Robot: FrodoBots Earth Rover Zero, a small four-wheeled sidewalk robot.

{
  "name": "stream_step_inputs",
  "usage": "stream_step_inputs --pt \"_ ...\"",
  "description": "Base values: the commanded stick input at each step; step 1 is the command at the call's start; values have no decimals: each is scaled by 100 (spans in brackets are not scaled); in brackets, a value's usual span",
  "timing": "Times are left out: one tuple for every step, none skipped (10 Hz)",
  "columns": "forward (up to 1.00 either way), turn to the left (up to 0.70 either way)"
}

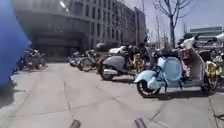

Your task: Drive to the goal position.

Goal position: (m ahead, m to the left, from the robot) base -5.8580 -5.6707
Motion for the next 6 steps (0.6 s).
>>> stream_step_inputs --pt "0 -100" --pt "0 -100" --pt "0 -100" --pt "0 -100" --pt "0 -100" --pt "0 -100"
